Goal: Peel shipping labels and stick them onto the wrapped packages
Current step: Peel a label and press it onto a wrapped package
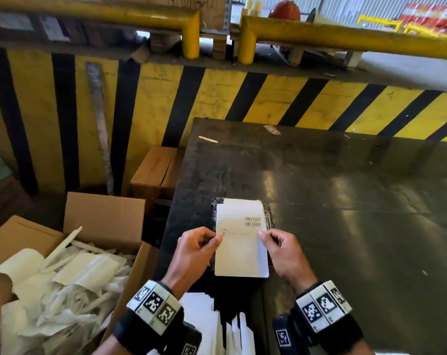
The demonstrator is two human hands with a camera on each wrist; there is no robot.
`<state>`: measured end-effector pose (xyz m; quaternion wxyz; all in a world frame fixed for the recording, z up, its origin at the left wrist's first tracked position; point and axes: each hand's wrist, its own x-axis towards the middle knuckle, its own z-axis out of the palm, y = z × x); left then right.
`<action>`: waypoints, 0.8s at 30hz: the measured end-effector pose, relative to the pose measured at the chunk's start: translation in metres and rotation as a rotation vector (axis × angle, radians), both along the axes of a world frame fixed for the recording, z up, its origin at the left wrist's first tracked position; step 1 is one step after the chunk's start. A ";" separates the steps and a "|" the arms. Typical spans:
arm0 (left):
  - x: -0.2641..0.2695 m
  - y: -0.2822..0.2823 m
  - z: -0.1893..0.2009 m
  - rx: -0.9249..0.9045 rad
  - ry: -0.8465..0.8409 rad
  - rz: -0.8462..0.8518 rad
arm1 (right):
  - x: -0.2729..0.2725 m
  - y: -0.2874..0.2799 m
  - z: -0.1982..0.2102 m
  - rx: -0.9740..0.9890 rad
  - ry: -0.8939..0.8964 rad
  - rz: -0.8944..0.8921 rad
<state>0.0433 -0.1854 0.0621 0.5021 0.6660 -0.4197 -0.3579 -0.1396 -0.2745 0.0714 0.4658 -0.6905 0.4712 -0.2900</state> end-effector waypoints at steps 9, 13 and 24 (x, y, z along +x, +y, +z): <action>0.004 -0.083 -0.010 0.212 -0.134 0.098 | 0.017 -0.088 -0.034 0.161 0.141 -0.039; 0.002 -0.085 -0.016 0.228 -0.182 0.126 | 0.016 -0.092 -0.036 0.157 0.187 0.007; -0.003 -0.084 -0.011 0.274 -0.173 0.127 | 0.017 -0.088 -0.030 0.136 0.304 0.028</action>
